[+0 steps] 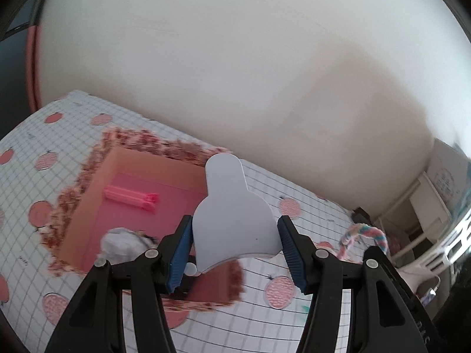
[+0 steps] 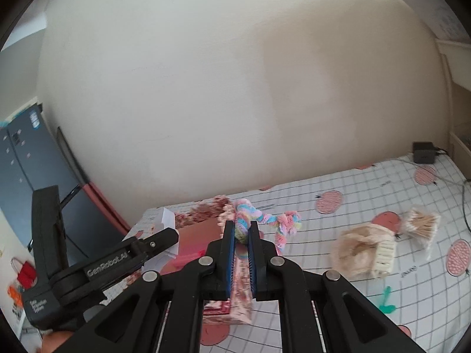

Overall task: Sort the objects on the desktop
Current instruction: 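Lift and carry the white cutout with left tool while right carries the rope toy to the box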

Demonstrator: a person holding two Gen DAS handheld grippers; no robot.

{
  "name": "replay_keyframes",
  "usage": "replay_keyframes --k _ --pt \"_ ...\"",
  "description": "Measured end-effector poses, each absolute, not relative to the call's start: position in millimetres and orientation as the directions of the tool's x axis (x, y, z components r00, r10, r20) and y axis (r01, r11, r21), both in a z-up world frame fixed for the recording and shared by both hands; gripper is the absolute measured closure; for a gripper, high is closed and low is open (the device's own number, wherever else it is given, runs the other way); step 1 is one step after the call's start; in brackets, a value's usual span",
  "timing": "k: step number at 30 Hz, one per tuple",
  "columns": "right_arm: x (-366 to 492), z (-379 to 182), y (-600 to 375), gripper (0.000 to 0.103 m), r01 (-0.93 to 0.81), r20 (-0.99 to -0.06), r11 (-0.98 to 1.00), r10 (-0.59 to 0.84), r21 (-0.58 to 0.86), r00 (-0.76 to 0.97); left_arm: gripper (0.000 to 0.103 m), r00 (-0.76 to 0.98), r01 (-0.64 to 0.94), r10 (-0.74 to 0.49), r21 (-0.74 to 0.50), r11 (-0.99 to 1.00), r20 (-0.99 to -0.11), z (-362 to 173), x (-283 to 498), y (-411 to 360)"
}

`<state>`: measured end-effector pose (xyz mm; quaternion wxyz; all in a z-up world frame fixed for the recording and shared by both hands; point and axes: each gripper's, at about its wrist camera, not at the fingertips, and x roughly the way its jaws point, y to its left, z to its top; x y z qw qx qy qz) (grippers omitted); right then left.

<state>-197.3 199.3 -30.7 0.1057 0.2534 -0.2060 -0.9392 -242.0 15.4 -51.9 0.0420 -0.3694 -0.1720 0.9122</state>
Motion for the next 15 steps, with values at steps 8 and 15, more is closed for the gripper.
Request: replay_keyframes --k 8,15 --pt "-206 -37 160 0.094 0.157 -0.432 -0.880 -0.367 0.448 -0.824 0.043 -0.721 0.164 0.130 -0.350 -0.922 -0.680 -55 -239 -29" --pt "-212 -42 129 0.094 0.207 -0.434 -0.873 -0.410 0.443 -0.802 0.043 -0.719 0.234 0.084 -0.354 -0.905 -0.690 -60 -242 -64"
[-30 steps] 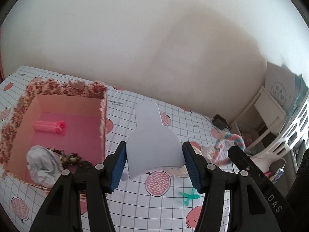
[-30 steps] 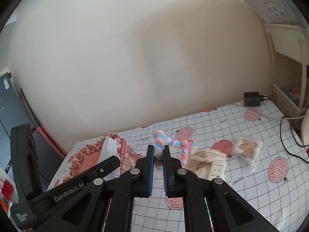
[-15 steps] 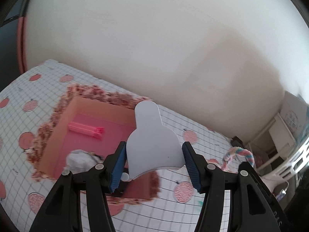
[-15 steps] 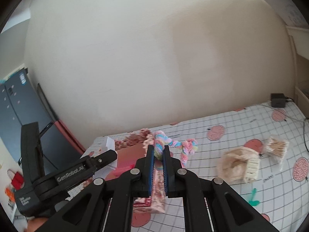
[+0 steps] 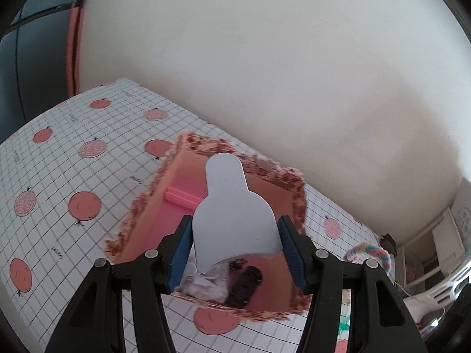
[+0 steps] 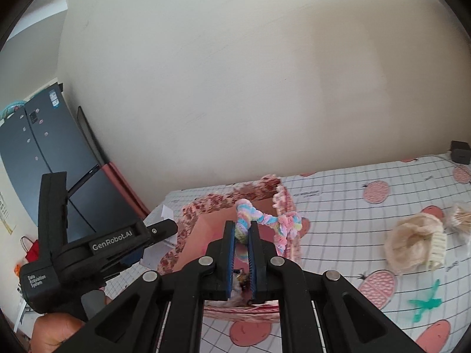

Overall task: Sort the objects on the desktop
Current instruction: 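Lift and carry the white cutout with left tool while right carries the rope toy to the box, then lower the white cutout into the box and open left while right releases the rope toy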

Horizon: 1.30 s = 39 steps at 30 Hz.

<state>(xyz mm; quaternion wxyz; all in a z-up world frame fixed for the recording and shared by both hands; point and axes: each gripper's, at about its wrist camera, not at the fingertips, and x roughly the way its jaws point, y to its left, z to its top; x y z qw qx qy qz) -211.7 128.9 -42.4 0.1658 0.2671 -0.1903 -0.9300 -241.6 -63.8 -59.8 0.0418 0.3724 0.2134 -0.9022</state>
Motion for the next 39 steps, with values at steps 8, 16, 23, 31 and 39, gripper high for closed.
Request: replay_keyframes --k 8,16,23,31,39 --pt "-220 -57 97 0.094 0.251 -0.466 -0.868 -0.451 0.429 -0.761 0.043 -0.704 0.286 0.077 -0.381 -0.879 -0.706 -71 -242 -90" --pt "-227 -71 80 0.094 0.253 -0.514 -0.873 -0.455 0.416 -0.727 0.043 -0.681 0.304 0.098 -0.401 -0.864 -0.726 -85 -243 -98" --pt "-236 -82 79 0.094 0.233 -0.544 -0.879 -0.445 0.415 -0.711 0.043 -0.650 0.302 0.122 -0.402 -0.864 -0.750 -98 -249 -94" --pt "-237 -85 78 0.094 0.223 -0.560 -0.883 -0.439 0.412 -0.702 0.043 -0.637 0.299 0.136 -0.406 -0.864 -0.759 -107 -252 -92" --pt "-241 -95 80 0.094 0.186 -0.595 -0.898 -0.408 0.399 -0.692 0.043 -0.628 0.308 0.144 -0.414 -0.857 -0.765 -114 -253 -94"
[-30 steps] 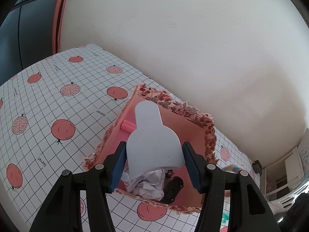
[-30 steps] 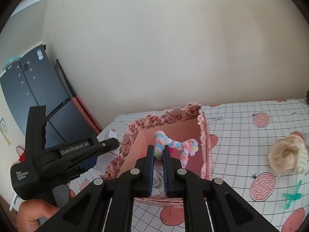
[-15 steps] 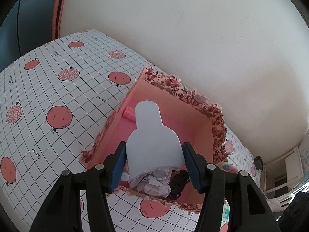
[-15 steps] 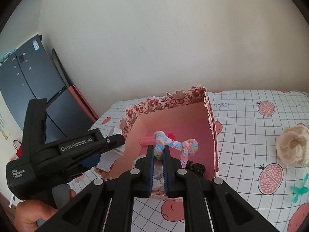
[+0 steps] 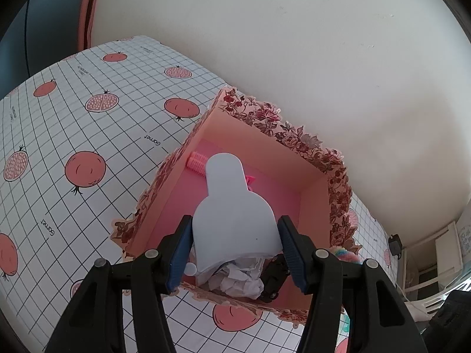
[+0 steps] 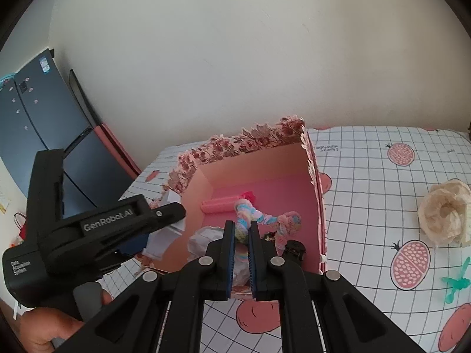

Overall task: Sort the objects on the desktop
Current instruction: 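Lower the white cutout into the box and open left while right releases the rope toy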

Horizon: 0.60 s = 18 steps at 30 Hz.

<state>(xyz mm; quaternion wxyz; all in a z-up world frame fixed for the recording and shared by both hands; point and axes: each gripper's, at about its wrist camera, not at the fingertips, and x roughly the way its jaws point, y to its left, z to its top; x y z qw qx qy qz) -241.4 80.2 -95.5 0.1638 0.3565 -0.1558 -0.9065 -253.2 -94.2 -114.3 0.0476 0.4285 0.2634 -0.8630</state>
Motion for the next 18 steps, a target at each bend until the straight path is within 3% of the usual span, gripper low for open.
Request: replay_keyframes --k 18 --pt "-249 -108 85 0.090 0.135 -0.642 -0.903 -0.388 0.407 -0.661 0.043 -0.574 0.302 0.160 -0.389 -0.870 -0.803 -130 -259 -85"
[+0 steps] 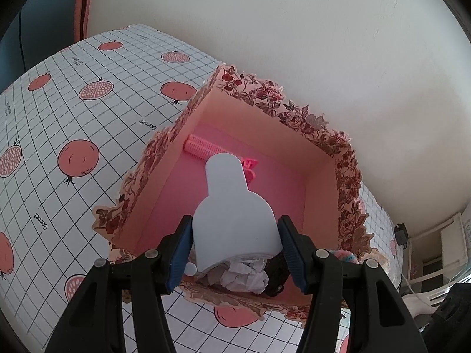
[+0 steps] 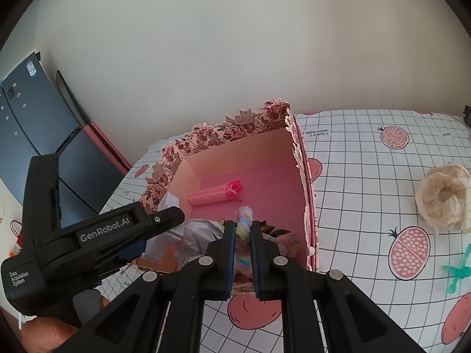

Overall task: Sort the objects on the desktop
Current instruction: 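Lower the white cutout into the box and open left while right releases the rope toy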

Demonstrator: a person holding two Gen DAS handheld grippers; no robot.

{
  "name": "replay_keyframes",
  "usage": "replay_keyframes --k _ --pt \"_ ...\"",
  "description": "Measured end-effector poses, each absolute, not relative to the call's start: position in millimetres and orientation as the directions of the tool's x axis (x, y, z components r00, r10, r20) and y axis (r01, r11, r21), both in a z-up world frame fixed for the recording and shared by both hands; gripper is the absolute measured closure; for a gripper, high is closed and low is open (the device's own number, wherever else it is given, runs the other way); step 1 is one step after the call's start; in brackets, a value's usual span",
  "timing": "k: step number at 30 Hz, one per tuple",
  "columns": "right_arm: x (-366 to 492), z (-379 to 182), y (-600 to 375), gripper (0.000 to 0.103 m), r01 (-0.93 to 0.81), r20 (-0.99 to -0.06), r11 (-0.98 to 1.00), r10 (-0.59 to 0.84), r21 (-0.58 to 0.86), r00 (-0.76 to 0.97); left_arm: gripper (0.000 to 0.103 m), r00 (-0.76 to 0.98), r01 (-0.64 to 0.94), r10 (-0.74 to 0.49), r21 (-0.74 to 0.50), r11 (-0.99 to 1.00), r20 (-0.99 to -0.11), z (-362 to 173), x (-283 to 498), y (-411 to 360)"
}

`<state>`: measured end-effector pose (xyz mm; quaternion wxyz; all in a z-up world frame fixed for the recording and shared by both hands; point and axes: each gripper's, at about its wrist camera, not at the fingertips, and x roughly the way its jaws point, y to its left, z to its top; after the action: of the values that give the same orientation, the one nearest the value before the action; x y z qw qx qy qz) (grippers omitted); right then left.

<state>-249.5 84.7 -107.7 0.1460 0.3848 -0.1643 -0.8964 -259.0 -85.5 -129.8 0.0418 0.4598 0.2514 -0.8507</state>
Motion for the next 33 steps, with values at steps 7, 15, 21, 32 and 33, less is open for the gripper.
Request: replay_keyframes --k 7,15,21,32,33 --pt "-248.5 -108.7 85.4 0.087 0.123 -0.655 -0.912 -0.370 0.391 -0.659 0.043 -0.573 0.302 0.151 -0.378 -0.875 -0.805 -128.2 -259.4 -84.1" --pt "-248.4 -108.0 86.6 0.073 0.114 -0.652 -0.909 -0.370 0.400 -0.662 0.043 -0.570 0.311 0.145 -0.375 -0.873 -0.809 -127.8 -259.8 -85.2" --pt "-247.4 -107.2 87.3 0.066 0.112 -0.650 -0.910 -0.366 0.399 -0.665 0.043 -0.567 0.310 0.144 -0.372 -0.875 -0.811 -126.9 -260.0 -85.6" --pt "-245.9 -106.7 86.5 0.060 0.122 -0.653 -0.907 -0.378 0.403 -0.656 0.043 -0.573 0.312 0.134 -0.366 -0.877 -0.809 -122.7 -258.2 -86.4" --pt "-245.7 -106.5 86.3 0.060 0.122 -0.653 -0.907 -0.378 0.403 -0.656 0.043 -0.573 0.313 0.132 -0.365 -0.877 -0.809 -122.2 -258.6 -85.6"
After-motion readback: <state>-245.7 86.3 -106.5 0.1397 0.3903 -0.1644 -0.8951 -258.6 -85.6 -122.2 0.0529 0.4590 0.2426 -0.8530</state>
